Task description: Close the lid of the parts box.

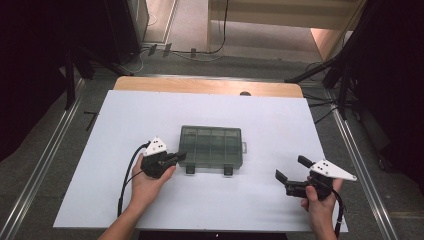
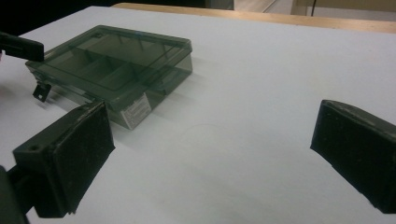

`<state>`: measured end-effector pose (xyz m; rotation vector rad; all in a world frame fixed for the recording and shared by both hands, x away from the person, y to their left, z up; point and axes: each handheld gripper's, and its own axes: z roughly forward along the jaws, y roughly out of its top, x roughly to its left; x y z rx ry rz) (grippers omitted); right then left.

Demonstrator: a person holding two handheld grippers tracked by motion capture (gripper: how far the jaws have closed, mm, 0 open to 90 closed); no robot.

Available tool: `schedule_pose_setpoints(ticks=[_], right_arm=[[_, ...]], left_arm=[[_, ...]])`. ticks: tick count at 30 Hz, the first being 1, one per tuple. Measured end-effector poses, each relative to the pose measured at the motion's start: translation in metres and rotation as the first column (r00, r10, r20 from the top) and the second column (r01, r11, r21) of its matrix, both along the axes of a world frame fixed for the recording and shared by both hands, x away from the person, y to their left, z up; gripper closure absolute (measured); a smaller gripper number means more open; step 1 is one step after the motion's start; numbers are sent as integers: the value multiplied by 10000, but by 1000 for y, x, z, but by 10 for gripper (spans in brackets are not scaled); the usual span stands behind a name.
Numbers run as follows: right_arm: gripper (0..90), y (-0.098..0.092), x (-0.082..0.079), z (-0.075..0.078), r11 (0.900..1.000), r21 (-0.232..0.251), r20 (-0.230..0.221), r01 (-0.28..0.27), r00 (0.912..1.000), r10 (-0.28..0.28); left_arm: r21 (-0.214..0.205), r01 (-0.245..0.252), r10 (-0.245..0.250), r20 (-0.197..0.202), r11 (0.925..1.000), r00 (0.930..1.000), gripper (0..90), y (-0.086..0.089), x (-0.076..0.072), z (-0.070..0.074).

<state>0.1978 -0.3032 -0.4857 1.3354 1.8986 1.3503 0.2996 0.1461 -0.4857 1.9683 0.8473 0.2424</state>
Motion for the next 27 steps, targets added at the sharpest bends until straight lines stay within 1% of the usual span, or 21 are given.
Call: schedule_pose_setpoints(ticks=[7, 10, 12, 16, 17, 20, 22, 23, 24, 25, 27], right_arm=[[0, -16, -11, -2, 9996, 55, 31, 264, 9996, -264], [0, -19, -15, -3, 9996, 1, 62, 282, 9996, -282], [0, -21, -17, -3, 9995, 54, 89, 307, 9995, -308], [0, -22, -17, -4, 9995, 90, 50, 317, 9995, -318], [0, -22, -16, -5, 9995, 29, 66, 300, 9995, -300], [0, -22, -15, -6, 9996, 51, 35, 281, 9996, -282], [0, -22, -15, -7, 9995, 22, 33, 306, 9995, -306], [0, -22, -15, -7, 9995, -2, 35, 304, 9995, -304], [0, -23, -15, -7, 9996, -14, 9, 297, 9996, -297], [0, -23, -15, -8, 9995, -19, -24, 304, 9995, -304], [0, -24, -14, -8, 9994, -65, 3, 339, 9994, -339]], left_arm=[[-95, 28, -28, -34, 10000, 10000, 900, 0, 1, 0], [-95, 39, -39, -56, 9999, 10000, 900, 1, 1, 0], [-78, 34, -35, -67, 10000, 10000, 900, 1, 1, 0], [-284, 86, -92, -188, 9996, 9998, 900, 2, 3, -1], [-316, 85, -91, -201, 9995, 9998, 900, 3, 3, -1], [-125, 50, -49, 26, 9999, 10000, 897, 3, 3, 1], [-254, -2, 4, 95, 9997, 10000, 888, 6, 3, 2], [-360, -59, 65, 183, 9993, 9998, 879, 9, 3, 4], [-498, -35, 45, 200, 9988, 9998, 783, 12, 3, 6], [-611, -8, 27, 314, 9981, 9995, 779, 15, 2, 9], [-834, -42, 85, 512, 9965, 9987, 679, 22, 0, 14]])
